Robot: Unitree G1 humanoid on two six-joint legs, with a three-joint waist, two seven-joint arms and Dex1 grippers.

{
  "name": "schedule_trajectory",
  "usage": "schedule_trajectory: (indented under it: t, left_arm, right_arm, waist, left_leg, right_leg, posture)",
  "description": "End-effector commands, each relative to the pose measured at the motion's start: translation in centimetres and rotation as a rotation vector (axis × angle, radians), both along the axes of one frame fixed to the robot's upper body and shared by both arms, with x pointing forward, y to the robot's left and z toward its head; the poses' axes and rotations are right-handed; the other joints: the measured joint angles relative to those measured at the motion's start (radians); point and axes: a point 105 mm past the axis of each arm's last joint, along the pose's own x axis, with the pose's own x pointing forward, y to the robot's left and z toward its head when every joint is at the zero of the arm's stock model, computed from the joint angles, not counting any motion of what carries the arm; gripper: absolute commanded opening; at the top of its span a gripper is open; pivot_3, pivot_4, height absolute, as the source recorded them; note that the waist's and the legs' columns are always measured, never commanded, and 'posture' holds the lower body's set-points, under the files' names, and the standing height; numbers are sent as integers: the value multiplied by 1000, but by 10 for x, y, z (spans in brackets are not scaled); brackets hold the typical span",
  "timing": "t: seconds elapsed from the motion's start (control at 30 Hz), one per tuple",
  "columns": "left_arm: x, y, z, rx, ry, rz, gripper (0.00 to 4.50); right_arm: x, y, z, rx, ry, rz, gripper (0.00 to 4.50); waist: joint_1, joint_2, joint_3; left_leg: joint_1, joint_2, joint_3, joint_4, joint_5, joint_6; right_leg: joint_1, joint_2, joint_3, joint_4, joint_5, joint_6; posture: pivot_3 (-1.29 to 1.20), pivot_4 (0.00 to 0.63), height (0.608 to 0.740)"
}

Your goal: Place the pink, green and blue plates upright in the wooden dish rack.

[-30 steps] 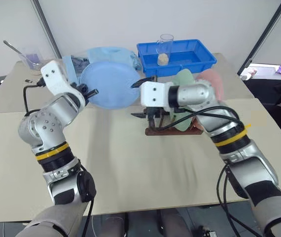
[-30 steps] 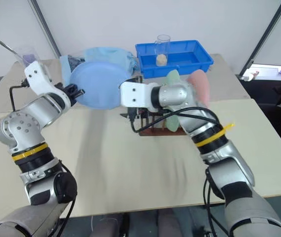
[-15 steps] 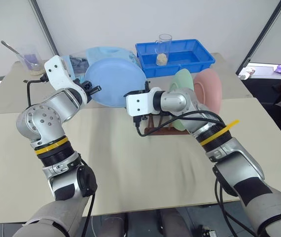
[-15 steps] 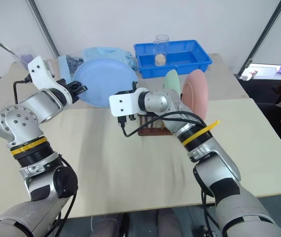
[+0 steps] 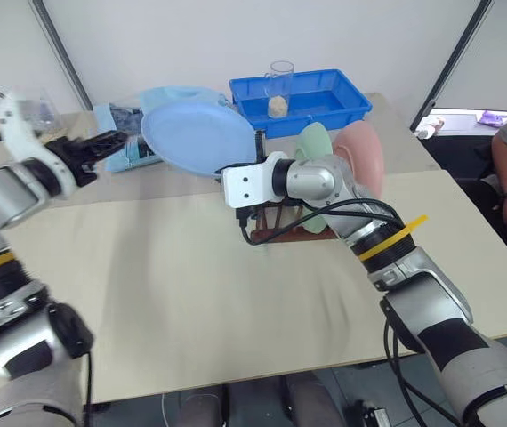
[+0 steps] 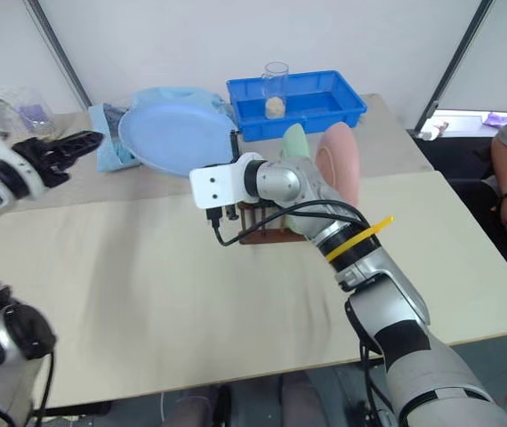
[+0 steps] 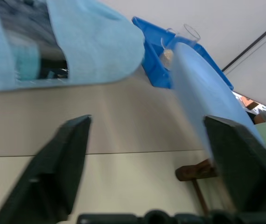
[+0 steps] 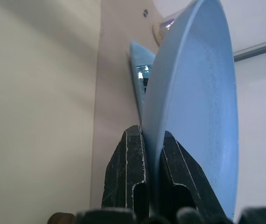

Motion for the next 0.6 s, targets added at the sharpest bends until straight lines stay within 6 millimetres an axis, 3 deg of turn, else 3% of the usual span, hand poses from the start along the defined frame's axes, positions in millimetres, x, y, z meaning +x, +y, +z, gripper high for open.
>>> schedule_trajectory:
  t: [0.03,0.17,0.27,0.47,0.6]
  left_arm:
    - [-11,-1,17,218,-175,-90,4475]
    - [-14,-5,-8,559,-251,-160,4475]
    - [-25,-36,-29,691,-323,-336,4475]
    - [-41,-84,-36,693,-416,-586,4475]
    - [-47,-97,-36,676,-447,-671,4475]
  right_arm:
    - [-14,8,37,125,-43,80,0]
    - [-17,5,55,279,42,106,0]
    - [-20,-3,64,414,155,123,0]
    - [-41,-23,71,631,476,165,0]
    - [-55,-44,73,725,638,158,0]
  waist:
    - [2,0,0]
    - [10,0,0]
    - [16,0,0]
    - [31,0,0]
    - [32,0,0]
  left_leg:
    - [0,0,0,0,0,0]
    - [0,0,0,-1,0,0]
    - [-1,0,0,-1,0,0]
    - [-4,3,-4,-1,0,0]
    - [-5,3,-5,0,0,1]
  right_leg:
    - [0,0,0,0,0,0]
    - [0,-2,0,-1,0,-1]
    - [0,-3,-2,-2,1,-2]
    - [0,-3,-9,-2,2,-4]
    - [0,-3,-15,-2,3,-5]
  posture:
    - [0,150,740]
    - [0,150,740]
    - [0,150,740]
    - [0,150,740]
    - [0,150,740]
